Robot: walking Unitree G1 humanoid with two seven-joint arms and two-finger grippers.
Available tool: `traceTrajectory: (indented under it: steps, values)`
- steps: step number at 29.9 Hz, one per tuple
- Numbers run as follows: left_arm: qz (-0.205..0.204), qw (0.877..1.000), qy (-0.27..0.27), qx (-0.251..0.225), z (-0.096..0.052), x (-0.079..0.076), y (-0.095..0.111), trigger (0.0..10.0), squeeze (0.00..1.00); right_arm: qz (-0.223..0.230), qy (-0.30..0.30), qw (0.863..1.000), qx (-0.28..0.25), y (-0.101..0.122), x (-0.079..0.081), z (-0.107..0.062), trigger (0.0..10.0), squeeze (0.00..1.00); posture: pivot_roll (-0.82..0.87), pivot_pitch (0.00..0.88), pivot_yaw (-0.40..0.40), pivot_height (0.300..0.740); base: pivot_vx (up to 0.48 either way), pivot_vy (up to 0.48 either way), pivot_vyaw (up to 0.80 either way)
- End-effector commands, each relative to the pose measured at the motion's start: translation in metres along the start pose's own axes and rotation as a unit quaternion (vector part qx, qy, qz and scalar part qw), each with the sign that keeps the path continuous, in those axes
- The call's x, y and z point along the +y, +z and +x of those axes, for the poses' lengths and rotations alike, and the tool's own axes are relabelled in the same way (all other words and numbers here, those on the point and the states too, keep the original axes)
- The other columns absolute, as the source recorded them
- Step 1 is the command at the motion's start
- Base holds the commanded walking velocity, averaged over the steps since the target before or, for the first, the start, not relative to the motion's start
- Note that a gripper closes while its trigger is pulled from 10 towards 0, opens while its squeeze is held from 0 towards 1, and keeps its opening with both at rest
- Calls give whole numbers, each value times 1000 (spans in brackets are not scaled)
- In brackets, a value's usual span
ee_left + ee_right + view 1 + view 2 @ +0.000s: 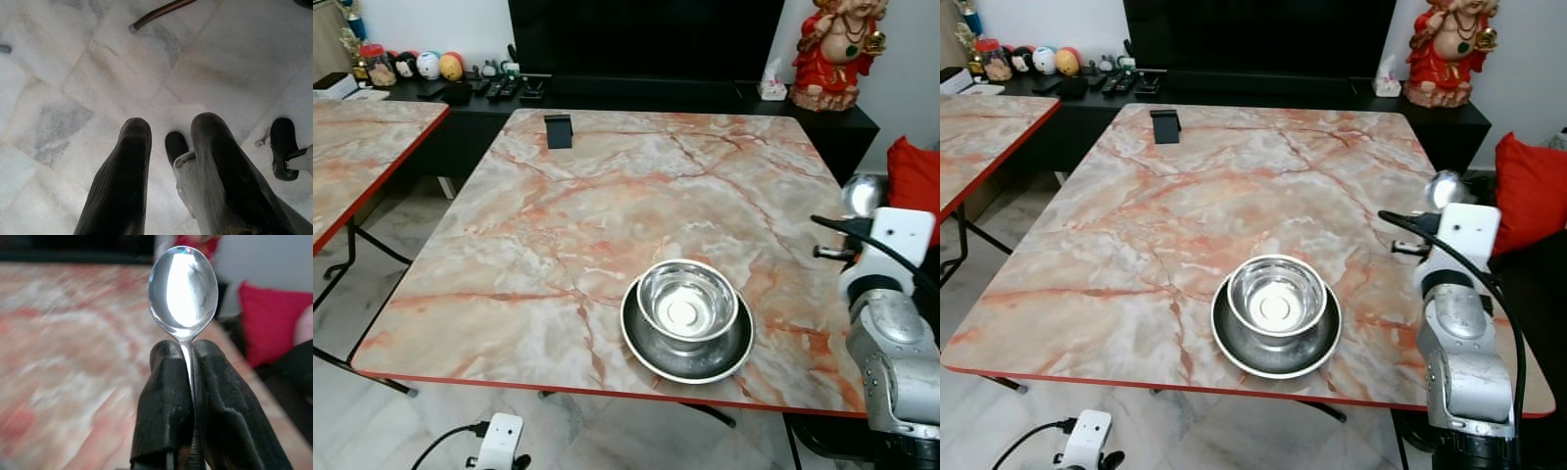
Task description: Setting the table
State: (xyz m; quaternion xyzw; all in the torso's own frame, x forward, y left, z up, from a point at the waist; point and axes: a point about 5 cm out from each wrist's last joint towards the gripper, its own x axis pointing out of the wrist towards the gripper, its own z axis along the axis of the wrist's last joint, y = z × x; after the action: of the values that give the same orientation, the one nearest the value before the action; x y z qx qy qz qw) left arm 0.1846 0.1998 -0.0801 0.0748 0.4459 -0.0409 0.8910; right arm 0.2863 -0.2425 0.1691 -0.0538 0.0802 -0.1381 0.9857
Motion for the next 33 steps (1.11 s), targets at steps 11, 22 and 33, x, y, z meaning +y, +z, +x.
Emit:
traceTrajectory:
  steps: [11,22,33]
  values:
    - [1,1000,-17,19,1,-17,-5,10000,0,-16,62,982,176,-57,5,-25,10000,0,-61,0,-19,740,0,0,0]
    - [-1,1000,-8,18,-1,4,-3,10000,0,42,77,977,194,-70,17,-20,10000,0,-53,0,-28,740,0,0,0]
    - [-1,1000,-6,26,-2,8,-9,10000,0,21,89,974,207,-75,20,-16,10000,0,-46,0,-30,740,0,0,0]
